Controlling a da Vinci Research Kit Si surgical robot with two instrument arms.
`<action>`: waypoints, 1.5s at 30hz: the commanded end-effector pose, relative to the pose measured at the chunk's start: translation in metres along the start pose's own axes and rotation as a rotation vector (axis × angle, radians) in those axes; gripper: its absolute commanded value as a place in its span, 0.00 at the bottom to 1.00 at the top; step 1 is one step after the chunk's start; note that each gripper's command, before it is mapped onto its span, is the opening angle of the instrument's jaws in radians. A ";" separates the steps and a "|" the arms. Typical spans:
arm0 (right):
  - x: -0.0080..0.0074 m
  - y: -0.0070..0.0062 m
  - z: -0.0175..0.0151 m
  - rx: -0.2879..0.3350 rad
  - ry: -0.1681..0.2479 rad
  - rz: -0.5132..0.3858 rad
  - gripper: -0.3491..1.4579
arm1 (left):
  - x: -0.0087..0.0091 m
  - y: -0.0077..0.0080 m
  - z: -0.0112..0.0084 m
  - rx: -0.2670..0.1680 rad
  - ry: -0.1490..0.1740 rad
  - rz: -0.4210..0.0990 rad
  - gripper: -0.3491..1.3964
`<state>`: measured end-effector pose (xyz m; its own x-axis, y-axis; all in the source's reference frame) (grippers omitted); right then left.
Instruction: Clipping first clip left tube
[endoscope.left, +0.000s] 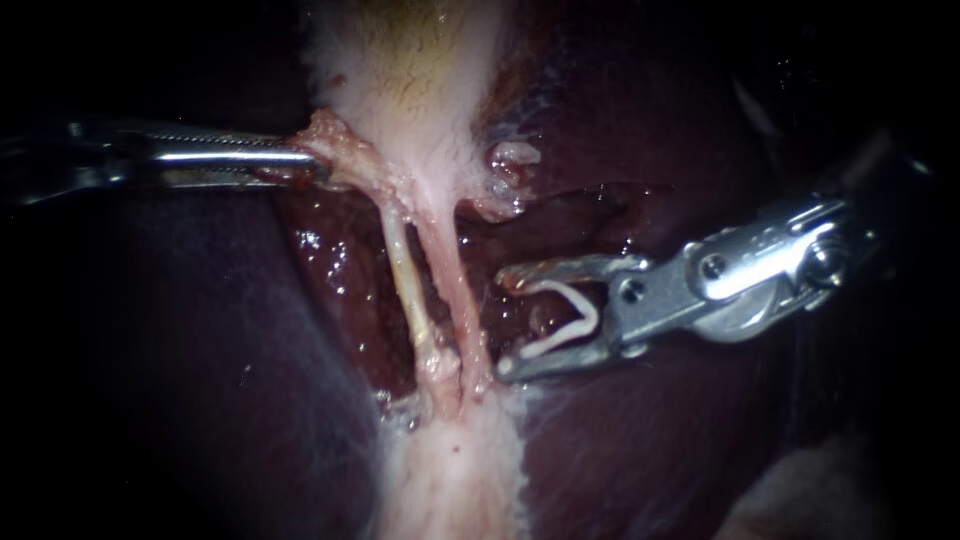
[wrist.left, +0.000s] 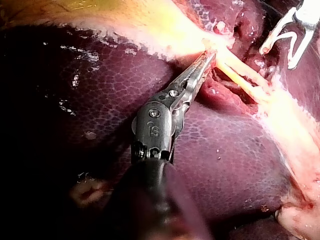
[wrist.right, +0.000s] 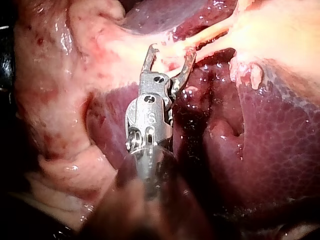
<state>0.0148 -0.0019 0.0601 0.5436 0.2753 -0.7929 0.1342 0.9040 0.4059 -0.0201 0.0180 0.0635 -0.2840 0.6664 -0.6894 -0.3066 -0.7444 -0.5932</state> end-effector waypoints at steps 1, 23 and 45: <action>0.0000 0.0000 0.0007 0.001 -0.001 0.003 0.47 | 0.0001 0.0001 0.0000 -0.001 0.000 -0.001 0.00; -0.0041 0.0021 0.0068 0.019 -0.015 0.073 0.47 | 0.0006 0.0012 0.0000 -0.005 0.000 -0.001 0.00; -0.0053 0.0031 0.0112 0.129 0.084 0.073 0.47 | 0.0010 0.0020 0.0003 -0.009 0.000 -0.002 0.00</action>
<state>0.0216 -0.0044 0.0706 0.4793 0.3770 -0.7926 0.2140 0.8256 0.5221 -0.0212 0.0173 0.0617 -0.2840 0.6678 -0.6881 -0.2989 -0.7435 -0.5983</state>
